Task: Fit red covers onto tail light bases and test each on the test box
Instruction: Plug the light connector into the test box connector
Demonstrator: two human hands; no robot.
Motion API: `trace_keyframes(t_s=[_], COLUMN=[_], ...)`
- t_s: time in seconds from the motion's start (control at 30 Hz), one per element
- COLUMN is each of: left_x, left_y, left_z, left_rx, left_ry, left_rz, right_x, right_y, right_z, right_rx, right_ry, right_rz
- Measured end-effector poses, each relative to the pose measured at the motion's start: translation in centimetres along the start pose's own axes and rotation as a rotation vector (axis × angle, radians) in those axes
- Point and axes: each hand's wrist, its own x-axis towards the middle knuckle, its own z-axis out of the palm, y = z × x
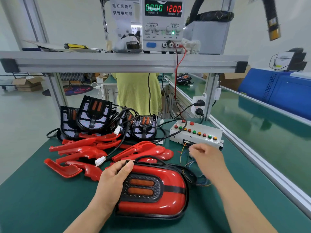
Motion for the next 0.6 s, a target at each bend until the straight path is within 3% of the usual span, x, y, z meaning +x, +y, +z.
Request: trace_keyframes(t_s=[0.07, 0.23, 0.47, 0.6], left_x=[-0.4, -0.5, -0.6, -0.5], left_y=[0.0, -0.1, 0.0, 0.8], left_z=[0.5, 0.9, 0.6, 0.4], left_rx=[0.071, 0.232, 0.418, 0.518], left_ry=[-0.023, -0.007, 0.025, 0.096], left_rz=[0.003, 0.017, 0.041, 0.052], right_x=[1.3, 2.8, 2.7, 2.3], right_y=[1.0, 2.8, 4.1, 4.0], right_z=[0.0, 1.3, 2.0, 1.9], right_rx=[-0.172, -0.519, -0.526, -0.283], right_ry=[0.041, -0.046, -0.036, 0.096], right_rz=[0.016, 0.036, 0.039, 0.049])
